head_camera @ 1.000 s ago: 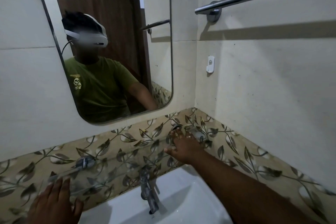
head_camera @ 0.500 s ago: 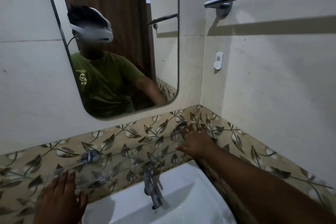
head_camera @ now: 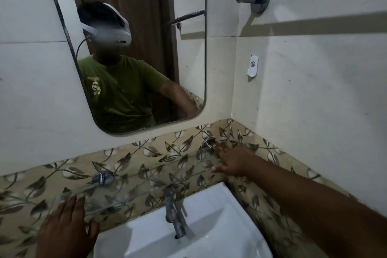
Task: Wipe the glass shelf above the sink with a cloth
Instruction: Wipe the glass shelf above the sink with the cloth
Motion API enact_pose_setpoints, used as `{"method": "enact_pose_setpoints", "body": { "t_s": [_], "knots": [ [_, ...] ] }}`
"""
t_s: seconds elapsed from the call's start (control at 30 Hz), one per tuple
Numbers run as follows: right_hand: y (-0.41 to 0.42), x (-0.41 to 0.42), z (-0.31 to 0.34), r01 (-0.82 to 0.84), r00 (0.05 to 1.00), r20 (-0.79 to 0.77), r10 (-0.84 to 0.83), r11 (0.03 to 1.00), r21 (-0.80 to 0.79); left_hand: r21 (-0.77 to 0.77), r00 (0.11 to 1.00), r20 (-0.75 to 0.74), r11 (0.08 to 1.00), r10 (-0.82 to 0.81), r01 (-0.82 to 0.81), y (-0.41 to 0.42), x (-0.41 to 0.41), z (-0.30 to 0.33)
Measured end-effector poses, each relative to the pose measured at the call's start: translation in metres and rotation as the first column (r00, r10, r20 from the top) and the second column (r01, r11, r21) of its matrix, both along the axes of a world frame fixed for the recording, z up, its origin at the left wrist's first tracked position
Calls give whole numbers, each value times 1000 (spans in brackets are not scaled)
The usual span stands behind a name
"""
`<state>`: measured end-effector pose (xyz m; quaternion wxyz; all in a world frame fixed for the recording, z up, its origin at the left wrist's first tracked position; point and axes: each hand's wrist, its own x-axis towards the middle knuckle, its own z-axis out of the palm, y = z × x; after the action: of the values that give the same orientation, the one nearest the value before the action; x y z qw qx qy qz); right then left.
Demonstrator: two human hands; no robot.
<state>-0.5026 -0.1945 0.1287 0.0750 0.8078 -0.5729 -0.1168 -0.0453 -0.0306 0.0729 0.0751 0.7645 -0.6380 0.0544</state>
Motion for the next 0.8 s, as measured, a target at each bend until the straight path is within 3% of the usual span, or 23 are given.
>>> {"method": "enact_pose_setpoints", "body": {
  "t_s": [0.07, 0.23, 0.5, 0.8],
  "knots": [
    [-1, -5, 4, 23, 999, -23, -23, 999, -24, -24, 1000, 11, 1000, 2, -2, 0, -1, -1],
    [-1, 24, 13, 178, 976, 136, -172, 983, -35, -28, 1000, 5, 1000, 8, -7, -1, -3, 0],
    [6, -1, 7, 33, 999, 11, -33, 999, -17, -55, 1000, 8, 998, 9, -9, -4, 4, -4],
    [7, 68, -17, 267, 920, 311, -239, 963, -50, -2, 1000, -13, 1000, 12, -12, -10, 10, -4]
  ]
}}
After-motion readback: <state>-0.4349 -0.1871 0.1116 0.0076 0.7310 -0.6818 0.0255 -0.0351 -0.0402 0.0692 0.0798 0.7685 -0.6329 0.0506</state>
